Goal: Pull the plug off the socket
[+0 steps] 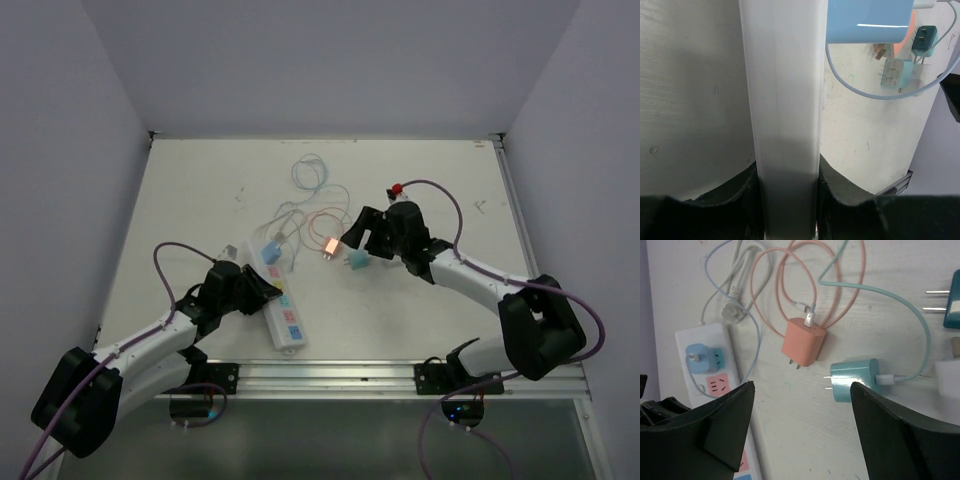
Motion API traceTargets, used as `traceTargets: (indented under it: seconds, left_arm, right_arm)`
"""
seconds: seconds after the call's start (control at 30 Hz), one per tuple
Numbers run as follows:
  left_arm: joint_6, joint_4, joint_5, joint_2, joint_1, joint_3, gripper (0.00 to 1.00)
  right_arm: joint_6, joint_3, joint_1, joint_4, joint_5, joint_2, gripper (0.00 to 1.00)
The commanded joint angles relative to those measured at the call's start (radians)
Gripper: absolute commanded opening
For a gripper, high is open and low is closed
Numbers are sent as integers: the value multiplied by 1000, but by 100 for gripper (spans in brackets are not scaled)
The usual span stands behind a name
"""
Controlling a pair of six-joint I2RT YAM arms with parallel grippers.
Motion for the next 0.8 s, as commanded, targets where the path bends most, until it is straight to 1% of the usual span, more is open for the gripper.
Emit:
traceTargets:
  seconds: [0.0,0.07,0.1,0.2,0.37,0.53,0.6,0.77]
  left_arm:
    - [88,-61,-11,22,1,-6,0]
    - [90,-58,-8,22,1,-6,0]
    - [90,-58,-5,24,1,-6,0]
    - [95,-63,0,16,1,-6,0]
    - [101,-70,0,-1,2,-6,0]
    - [110,-69,11,1,1,-4,0]
    - [111,-70,14,1,1,-4,0]
    - [121,-70,15,-4,1,-7,0]
  right_arm:
    - [-45,71,80,-33,60,-65,81]
    - [-50,114,126,-24,65,-59,80]
    - [-51,129,168,-20,56,-40,80]
    - [-32,203,228,2,36,22,79]
    - [22,322,297,8,30,136,79]
    - [57,444,326,-43,36,301,83]
    - [79,481,332,-38,10,338,84]
    - [102,536,355,-46,-21,434,82]
